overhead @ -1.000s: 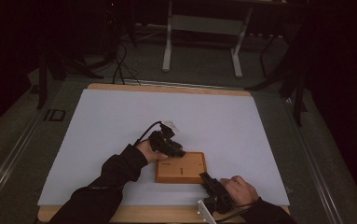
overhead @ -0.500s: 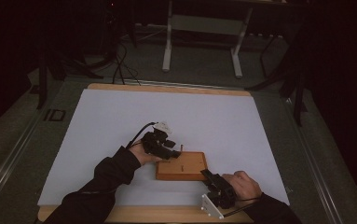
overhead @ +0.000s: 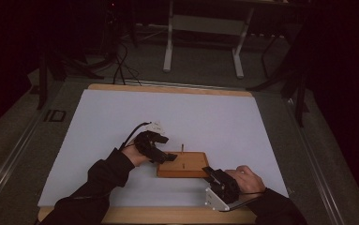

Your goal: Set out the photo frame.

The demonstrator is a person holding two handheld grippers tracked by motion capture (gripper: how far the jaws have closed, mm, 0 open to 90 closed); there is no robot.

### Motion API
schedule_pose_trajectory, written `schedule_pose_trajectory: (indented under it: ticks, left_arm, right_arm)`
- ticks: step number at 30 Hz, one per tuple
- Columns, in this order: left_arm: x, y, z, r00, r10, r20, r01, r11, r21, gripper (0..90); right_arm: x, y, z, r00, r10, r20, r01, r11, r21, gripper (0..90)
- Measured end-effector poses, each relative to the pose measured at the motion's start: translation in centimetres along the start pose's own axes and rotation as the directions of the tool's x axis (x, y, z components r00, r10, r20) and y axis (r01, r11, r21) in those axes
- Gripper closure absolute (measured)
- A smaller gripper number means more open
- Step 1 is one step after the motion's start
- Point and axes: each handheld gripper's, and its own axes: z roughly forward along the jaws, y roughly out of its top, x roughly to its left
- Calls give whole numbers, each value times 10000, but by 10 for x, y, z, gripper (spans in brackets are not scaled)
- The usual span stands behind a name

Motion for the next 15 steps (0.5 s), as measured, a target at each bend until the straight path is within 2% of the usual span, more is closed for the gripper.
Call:
schedule_pose_trajectory:
  ticks: [3,5,6,8,11,15]
  left_arm:
    - [-1,-3,-6,9997,170,-183,-175,9995,-277,126]
    - [-1,-5,-11,9995,197,-251,-205,9993,-325,101]
    - [-1,-7,-12,9992,281,-294,-290,9992,-279,50]
    - [-2,-9,-15,9983,329,-485,-343,9990,-283,17]
    - [-4,-14,-20,9978,444,-493,-475,9969,-633,16]
    - [-4,-19,-29,9970,531,-565,-576,9951,-808,16]
  right_arm:
    - [-6,-1,0,9996,134,-258,-136,9999,-68,701]
    - [-8,-2,0,9993,169,-348,-173,9998,-91,702]
    - [-14,-3,1,9983,241,-529,-250,9995,-169,703]
    - [-18,-4,1,9971,368,-670,-383,9990,-210,704]
    - [-24,-6,1,9947,526,-879,-555,9980,-308,705]
    - [-31,-7,2,9909,663,-1175,-703,9971,-299,705]
